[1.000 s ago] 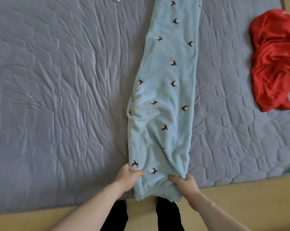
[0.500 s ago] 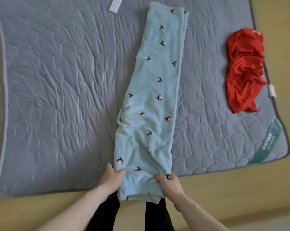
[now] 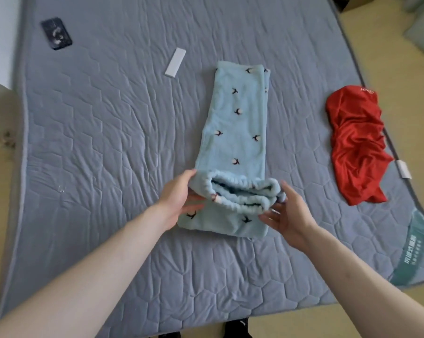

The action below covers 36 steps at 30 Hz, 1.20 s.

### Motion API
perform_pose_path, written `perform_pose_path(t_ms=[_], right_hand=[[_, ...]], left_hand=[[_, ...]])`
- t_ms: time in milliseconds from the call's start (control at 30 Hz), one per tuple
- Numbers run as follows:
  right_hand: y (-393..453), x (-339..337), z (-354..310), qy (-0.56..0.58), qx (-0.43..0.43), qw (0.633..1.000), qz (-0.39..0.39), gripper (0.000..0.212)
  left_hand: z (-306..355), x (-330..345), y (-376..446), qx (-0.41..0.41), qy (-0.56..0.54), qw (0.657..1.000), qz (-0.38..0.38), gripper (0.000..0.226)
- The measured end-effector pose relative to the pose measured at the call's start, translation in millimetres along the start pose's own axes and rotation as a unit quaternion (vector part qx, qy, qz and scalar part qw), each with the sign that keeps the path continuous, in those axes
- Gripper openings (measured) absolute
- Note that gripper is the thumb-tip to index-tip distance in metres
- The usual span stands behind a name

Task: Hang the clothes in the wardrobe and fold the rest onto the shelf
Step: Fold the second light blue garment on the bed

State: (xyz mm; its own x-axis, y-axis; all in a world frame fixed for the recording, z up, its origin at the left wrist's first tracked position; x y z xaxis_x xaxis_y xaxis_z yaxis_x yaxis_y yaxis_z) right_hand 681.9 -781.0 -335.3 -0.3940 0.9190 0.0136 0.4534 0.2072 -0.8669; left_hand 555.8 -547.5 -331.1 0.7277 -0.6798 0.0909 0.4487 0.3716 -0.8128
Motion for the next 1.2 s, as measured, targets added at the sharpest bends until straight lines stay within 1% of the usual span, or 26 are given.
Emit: perform_pose_path(t_ms=[100, 133, 167, 200, 233, 300, 333, 400, 467, 500, 533, 600, 667, 733, 767, 800, 867, 900, 1000, 1067, 1133, 1200], right_hand=[[26.7, 7.0, -30.2, 0.043, -0.026, 0.999, 0.007, 0.042], [36.2, 8.1, -33.7, 0.046, -0.031, 0.998, 0.016, 0.042], [46.6, 7.1, -32.9, 0.031, -0.036, 0.998, 0.033, 0.042], [57.8, 3.7, -27.1, -0.004, -0.041, 0.998, 0.057, 0.045], [69.0, -1.1, -18.3, -0.057, -0.046, 0.994, 0.085, 0.054], [87.4, -13.7, 5.6, -0.188, -0.046, 0.972, 0.132, 0.072], [92.0, -18.7, 18.4, -0.249, -0.037, 0.957, 0.143, 0.077], [100.2, -27.9, 44.9, -0.306, -0.006, 0.941, 0.142, 0.084], [110.2, -35.7, 69.4, -0.307, 0.023, 0.943, 0.127, 0.095], [114.6, -37.3, 78.0, -0.300, 0.033, 0.946, 0.120, 0.101], [119.6, -37.9, 84.4, -0.290, 0.040, 0.949, 0.115, 0.104], [129.6, -33.6, 89.4, -0.271, 0.039, 0.956, 0.105, 0.105], [138.8, -27.5, 89.7, -0.251, 0.032, 0.963, 0.095, 0.108], [144.2, -25.1, 87.9, -0.255, 0.023, 0.962, 0.092, 0.116], [146.1, -25.4, 88.0, -0.251, 0.029, 0.963, 0.095, 0.115], [147.6, -25.0, 88.6, -0.239, 0.038, 0.966, 0.091, 0.107], [142.9, -20.6, 85.8, -0.223, 0.048, 0.971, 0.074, 0.071], [138.6, -18.6, 83.5, -0.222, 0.047, 0.972, 0.068, 0.056], [119.0, -19.7, 74.6, -0.221, 0.015, 0.972, 0.080, 0.031], [103.6, -22.0, 74.6, -0.213, -0.002, 0.973, 0.089, 0.022], [84.9, -23.4, 82.1, -0.213, 0.002, 0.972, 0.094, 0.020], [65.8, -24.8, 98.5, -0.222, 0.022, 0.970, 0.094, 0.024]], left_hand=[[31.8, 14.6, 32.1, 0.037, -0.028, 0.999, -0.001, 0.027], [34.2, 13.7, 44.6, 0.047, -0.025, 0.999, 0.008, 0.028], [31.9, 10.2, 57.7, 0.052, -0.009, 0.998, 0.025, 0.037], [24.9, 1.5, 69.6, 0.052, 0.026, 0.997, 0.051, 0.053], [15.8, -8.4, 78.7, 0.050, 0.085, 0.992, 0.081, 0.061], [-7.4, -24.7, 87.6, 0.046, 0.211, 0.969, 0.123, 0.068], [-22.2, -32.3, 90.4, 0.040, 0.251, 0.957, 0.139, 0.069], [-50.6, -46.2, 96.3, 0.027, 0.272, 0.949, 0.158, 0.076], [-81.9, -57.6, 105.0, -0.020, 0.251, 0.956, 0.151, 0.087], [-95.7, -59.5, 108.4, -0.052, 0.218, 0.965, 0.136, 0.092], [-109.2, -60.3, 113.1, -0.085, 0.162, 0.976, 0.122, 0.093], [-127.5, -54.0, 119.9, -0.128, 0.054, 0.986, 0.091, 0.081], [-131.4, -43.8, 126.0, -0.128, -0.007, 0.989, 0.072, 0.072], [-132.1, -37.1, 130.7, -0.117, -0.029, 0.990, 0.074, 0.081], [-131.5, -35.2, 131.0, -0.112, -0.035, 0.990, 0.084, 0.084], [-130.7, -33.9, 129.1, -0.106, -0.044, 0.989, 0.098, 0.083], [-129.7, -34.7, 125.8, -0.094, -0.054, 0.986, 0.123, 0.070], [-127.8, -35.5, 122.7, -0.086, -0.046, 0.986, 0.134, 0.065], [-119.8, -36.8, 106.9, -0.057, -0.016, 0.987, 0.149, 0.043], [-117.5, -37.8, 91.8, -0.046, -0.003, 0.989, 0.143, 0.032], [-119.3, -39.8, 72.2, -0.049, 0.017, 0.989, 0.137, 0.032], [-128.3, -45.7, 49.2, -0.064, 0.037, 0.988, 0.137, 0.035]])
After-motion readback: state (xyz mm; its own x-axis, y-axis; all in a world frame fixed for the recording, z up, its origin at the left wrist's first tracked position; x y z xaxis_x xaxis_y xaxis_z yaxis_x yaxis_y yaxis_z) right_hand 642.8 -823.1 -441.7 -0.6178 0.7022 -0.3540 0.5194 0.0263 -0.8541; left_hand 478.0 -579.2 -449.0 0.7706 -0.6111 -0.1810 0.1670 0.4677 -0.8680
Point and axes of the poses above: each hand's wrist, its own y-axis towards the middle knuckle, its own x-axis out of the palm, z = x × y, the point moved 7 cm from there along y, towards the middle knuckle, and after that the axes turned 8 degrees about -y, right-handed, at the moved point
